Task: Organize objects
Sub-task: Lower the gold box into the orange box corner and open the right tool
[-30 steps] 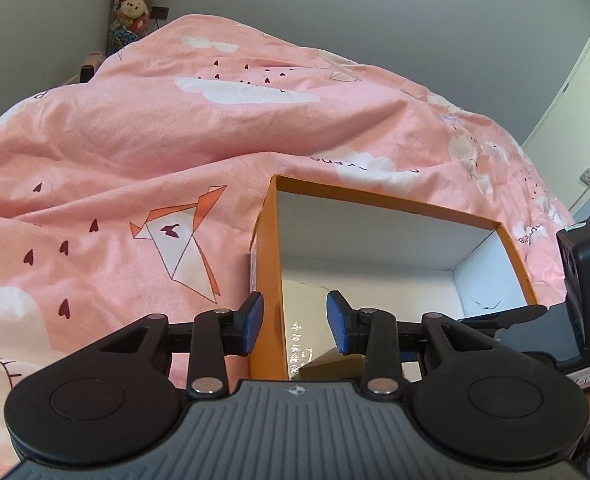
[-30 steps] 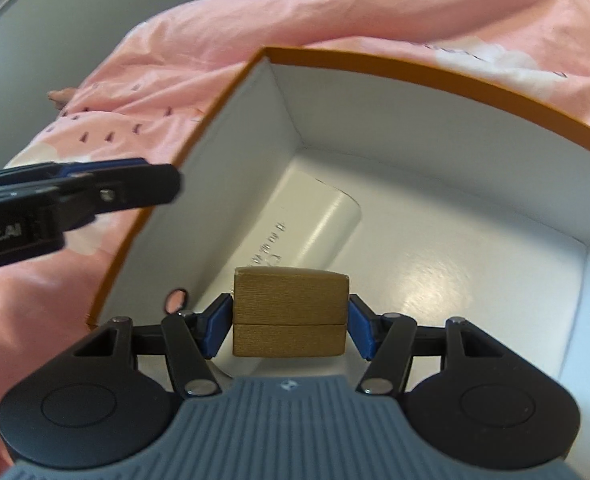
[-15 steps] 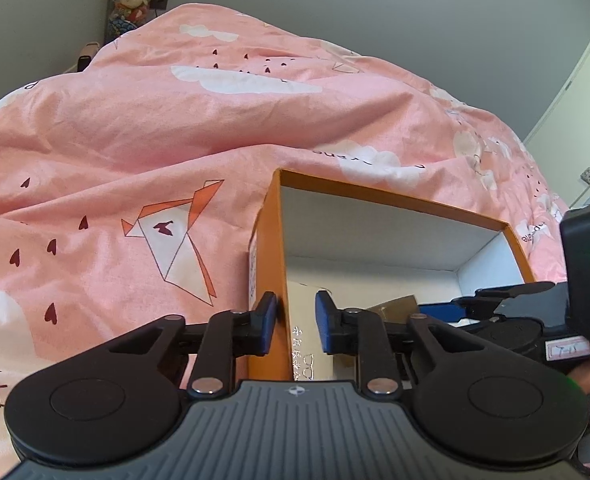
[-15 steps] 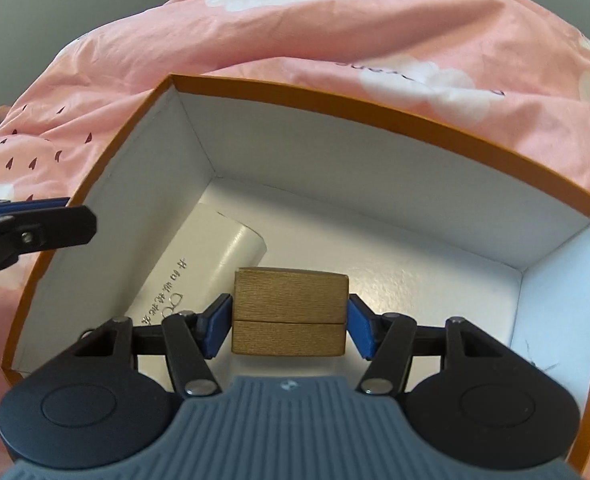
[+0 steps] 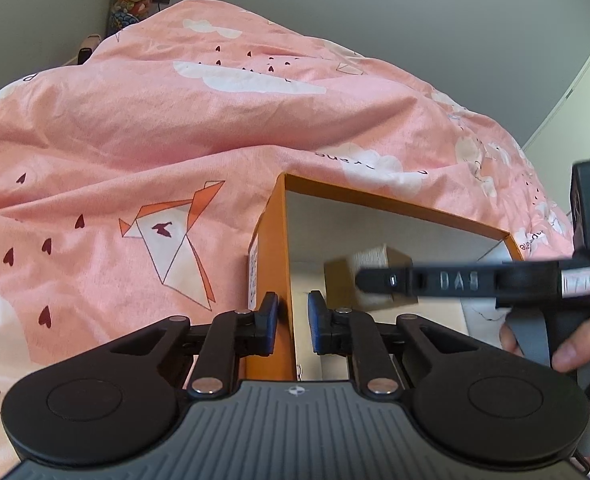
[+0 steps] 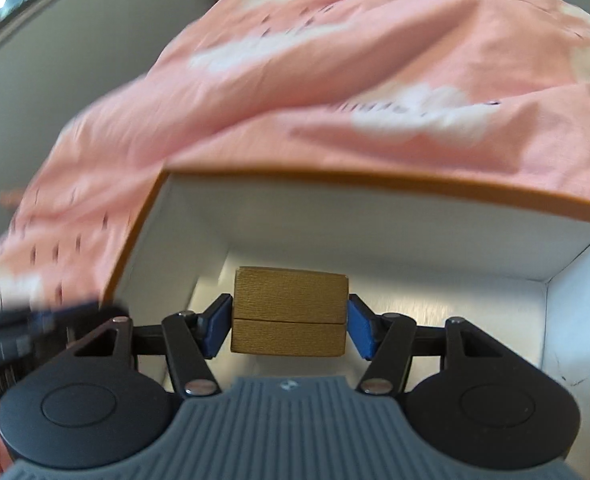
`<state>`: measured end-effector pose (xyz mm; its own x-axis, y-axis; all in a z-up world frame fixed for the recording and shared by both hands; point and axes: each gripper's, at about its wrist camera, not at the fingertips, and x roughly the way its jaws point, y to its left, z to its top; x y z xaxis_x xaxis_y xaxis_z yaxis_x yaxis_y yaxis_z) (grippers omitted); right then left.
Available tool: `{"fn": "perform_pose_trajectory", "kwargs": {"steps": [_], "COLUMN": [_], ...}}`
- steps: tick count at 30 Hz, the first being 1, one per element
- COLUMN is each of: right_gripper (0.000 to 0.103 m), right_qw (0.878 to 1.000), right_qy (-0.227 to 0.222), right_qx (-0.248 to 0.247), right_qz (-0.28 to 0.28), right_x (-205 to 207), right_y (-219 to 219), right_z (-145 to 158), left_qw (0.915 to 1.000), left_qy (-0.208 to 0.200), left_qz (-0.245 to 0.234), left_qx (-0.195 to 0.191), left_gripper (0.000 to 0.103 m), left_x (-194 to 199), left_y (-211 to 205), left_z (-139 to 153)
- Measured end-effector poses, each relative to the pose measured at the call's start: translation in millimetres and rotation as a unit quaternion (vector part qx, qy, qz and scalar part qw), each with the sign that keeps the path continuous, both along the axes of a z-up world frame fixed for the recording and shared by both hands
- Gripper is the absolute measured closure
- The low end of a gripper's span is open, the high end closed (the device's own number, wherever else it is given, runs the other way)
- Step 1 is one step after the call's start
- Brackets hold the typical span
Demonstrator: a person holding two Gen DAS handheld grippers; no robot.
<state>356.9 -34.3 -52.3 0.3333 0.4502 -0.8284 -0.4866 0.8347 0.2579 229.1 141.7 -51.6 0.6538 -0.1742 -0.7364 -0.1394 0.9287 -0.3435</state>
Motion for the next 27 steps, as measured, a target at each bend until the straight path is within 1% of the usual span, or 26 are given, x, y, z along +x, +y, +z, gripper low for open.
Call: {"fn": "perform_pose_trajectory", "kwargs": {"steps": [5,7,9,15,21,23,26,27], "right_gripper": [0.041,0.041,0.041,0.041,0.041,0.041,0.065,0.067], "right_qw": [0.998,0.997,0.995,0.997,0.995,0.995,0.996,0.996], "right_qy": [0.004,0.011,0.021,0.041,0.058,0.059,0.057,0.055], "right_qx": [0.029,0.04,0.047,0.04,0.067,0.067,0.062,0.057], "right_qz": [-0.05,-0.071,-0.081,-0.059,-0.048,-0.043,-0.032,-0.034], "right_x": [12.9,18.5,22.2,21.8,20.2,19.3,18.0,17.6], "right_y": [12.5,17.4,20.7,38.9,37.4,38.5,40.6,40.8], "right_z": [-2.0,-5.9,-10.5,-25.6,-26.8,-26.0,-26.8,-27.4], "left_qw": [0.9999,0.9999,0.9999,1.0,1.0,1.0,0.9999,0.9999], "left_qy": [0.001,0.0,0.0,0.001,0.003,0.004,0.005,0.006], "left_qz": [0.001,0.001,0.001,0.002,0.003,0.003,0.005,0.005], "left_qx": [0.011,0.012,0.011,0.008,0.006,0.007,0.007,0.008], "left_gripper": [0.085,0.085,0.085,0.085,0.085,0.085,0.085,0.085], "left_x": [7.3,8.5,9.8,12.2,13.3,13.5,13.8,13.8], "left_y": [-2.4,-2.8,-1.7,0.0,-0.1,-0.2,0.0,-0.1], "left_z": [0.0,-0.4,-1.6,-3.7,-4.8,-5.6,-6.7,-6.9]}}
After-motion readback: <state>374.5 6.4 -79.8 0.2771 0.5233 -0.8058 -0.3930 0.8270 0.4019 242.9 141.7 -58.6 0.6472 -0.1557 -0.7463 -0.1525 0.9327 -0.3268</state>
